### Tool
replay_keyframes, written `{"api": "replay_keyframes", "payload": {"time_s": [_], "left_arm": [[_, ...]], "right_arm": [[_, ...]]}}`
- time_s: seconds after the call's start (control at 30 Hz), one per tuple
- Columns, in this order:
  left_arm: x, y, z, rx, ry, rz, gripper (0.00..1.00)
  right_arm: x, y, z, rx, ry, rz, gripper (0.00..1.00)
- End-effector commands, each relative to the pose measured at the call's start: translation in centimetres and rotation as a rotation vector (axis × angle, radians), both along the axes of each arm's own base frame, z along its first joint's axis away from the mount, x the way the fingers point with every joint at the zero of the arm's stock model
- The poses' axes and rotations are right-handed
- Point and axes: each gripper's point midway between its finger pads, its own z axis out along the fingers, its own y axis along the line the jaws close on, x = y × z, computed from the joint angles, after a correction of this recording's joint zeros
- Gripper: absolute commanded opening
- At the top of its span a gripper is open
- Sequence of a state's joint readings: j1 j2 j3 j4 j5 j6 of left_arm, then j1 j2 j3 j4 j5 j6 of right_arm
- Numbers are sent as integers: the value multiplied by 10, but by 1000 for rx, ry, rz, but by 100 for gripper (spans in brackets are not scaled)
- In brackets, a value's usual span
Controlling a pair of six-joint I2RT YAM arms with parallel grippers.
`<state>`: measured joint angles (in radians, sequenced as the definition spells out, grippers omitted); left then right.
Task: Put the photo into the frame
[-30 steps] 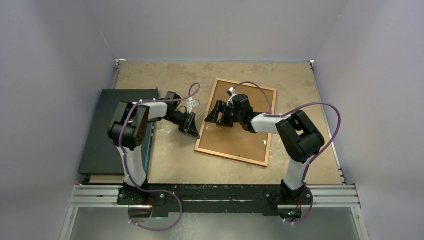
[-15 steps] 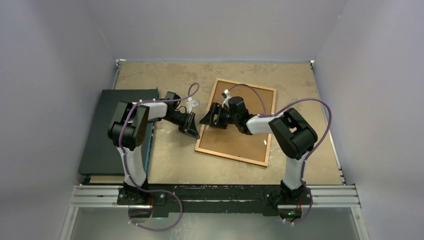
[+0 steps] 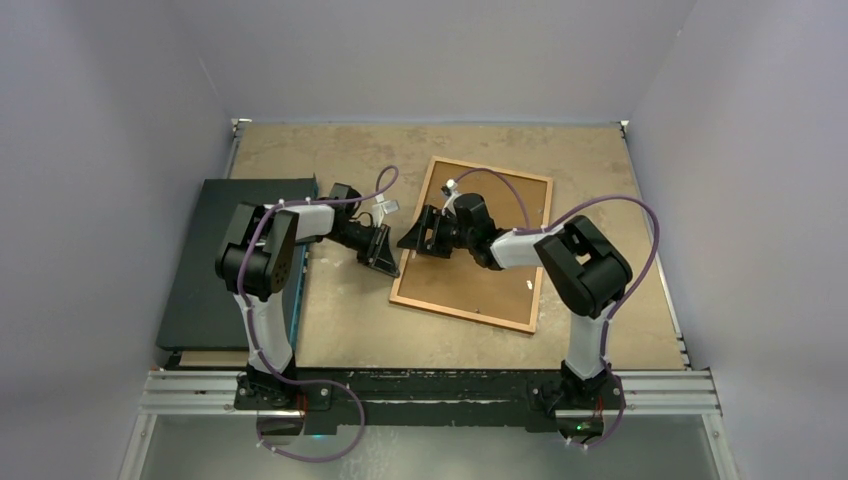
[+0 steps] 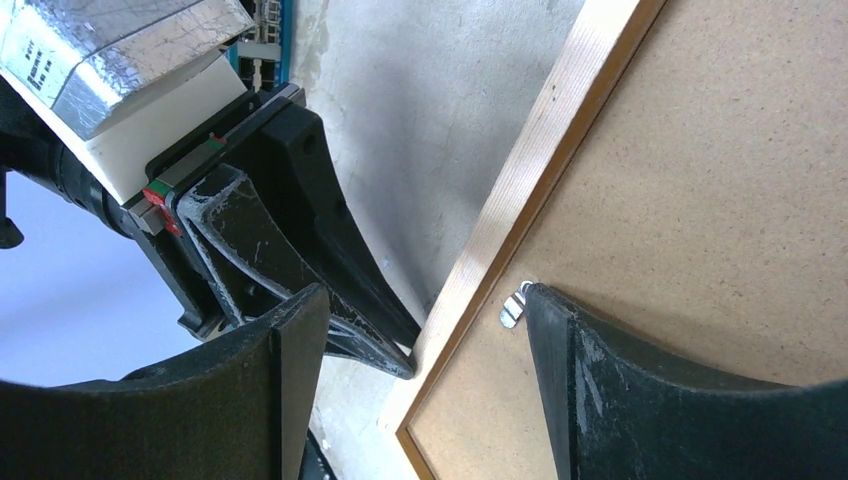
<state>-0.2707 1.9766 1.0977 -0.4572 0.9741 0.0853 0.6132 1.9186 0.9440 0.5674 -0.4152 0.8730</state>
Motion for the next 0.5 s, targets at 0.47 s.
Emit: {"api": "replay_keyframes", "payload": {"time_s": [0.47], "left_arm": [[10,9,-19,88,-81,4,2]], "right_arm": [[-27,-15,-25,-98,64,-99,74]]}}
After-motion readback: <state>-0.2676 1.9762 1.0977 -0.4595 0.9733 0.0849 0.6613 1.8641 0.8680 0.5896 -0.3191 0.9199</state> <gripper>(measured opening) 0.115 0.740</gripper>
